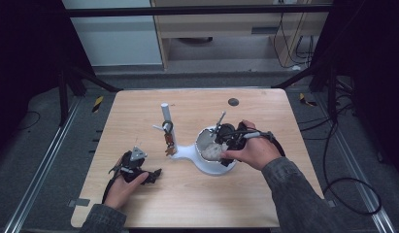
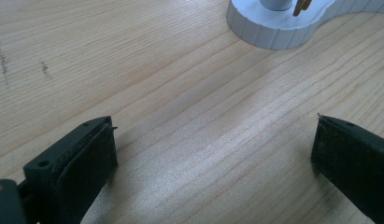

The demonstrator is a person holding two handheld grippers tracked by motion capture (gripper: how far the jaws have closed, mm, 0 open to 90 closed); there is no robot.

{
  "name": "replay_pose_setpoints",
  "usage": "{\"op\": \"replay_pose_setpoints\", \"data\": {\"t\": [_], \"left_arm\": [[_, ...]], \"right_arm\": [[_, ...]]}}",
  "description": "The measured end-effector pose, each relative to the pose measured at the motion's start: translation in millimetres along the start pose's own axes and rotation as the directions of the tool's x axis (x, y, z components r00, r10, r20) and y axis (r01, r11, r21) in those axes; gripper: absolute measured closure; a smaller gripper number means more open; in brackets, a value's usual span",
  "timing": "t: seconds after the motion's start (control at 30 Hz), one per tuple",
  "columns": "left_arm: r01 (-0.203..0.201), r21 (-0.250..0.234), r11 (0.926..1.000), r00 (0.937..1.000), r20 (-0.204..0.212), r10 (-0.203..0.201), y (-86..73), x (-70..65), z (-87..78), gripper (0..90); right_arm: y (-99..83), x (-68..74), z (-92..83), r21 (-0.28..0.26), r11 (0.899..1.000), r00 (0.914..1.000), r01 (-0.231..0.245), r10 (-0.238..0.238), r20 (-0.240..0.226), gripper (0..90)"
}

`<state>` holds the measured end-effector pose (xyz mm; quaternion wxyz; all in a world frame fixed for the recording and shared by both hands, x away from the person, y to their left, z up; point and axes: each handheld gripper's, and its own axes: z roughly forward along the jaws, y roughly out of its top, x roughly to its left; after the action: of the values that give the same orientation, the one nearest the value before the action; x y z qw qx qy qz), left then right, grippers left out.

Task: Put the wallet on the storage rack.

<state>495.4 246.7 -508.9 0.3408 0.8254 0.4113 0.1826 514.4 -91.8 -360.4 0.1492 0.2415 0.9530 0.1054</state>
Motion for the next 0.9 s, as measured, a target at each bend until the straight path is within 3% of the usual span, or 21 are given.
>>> {"op": "replay_pose_setpoints", "data": {"t": [0.43, 0.9], "left_arm": [[0.002, -0.001, 1.0000, 1.0000, 0.001, -0.002, 0.0, -0.1, 0.1, 0.0], [-0.002, 0.003, 1.0000, 1.0000, 0.002, 0.002, 0.0, 0.2, -0.2, 0.0]], "right_arm": [[-23.2, -9.5, -16.6, -0.081, 0.996, 0.9988, -0.044, 0.046, 0.017, 7.0], [-51.9, -23.8, -22.0, -0.169, 0.978, 0.9914, -0.124, 0.129, 0.021, 6.3]]}}
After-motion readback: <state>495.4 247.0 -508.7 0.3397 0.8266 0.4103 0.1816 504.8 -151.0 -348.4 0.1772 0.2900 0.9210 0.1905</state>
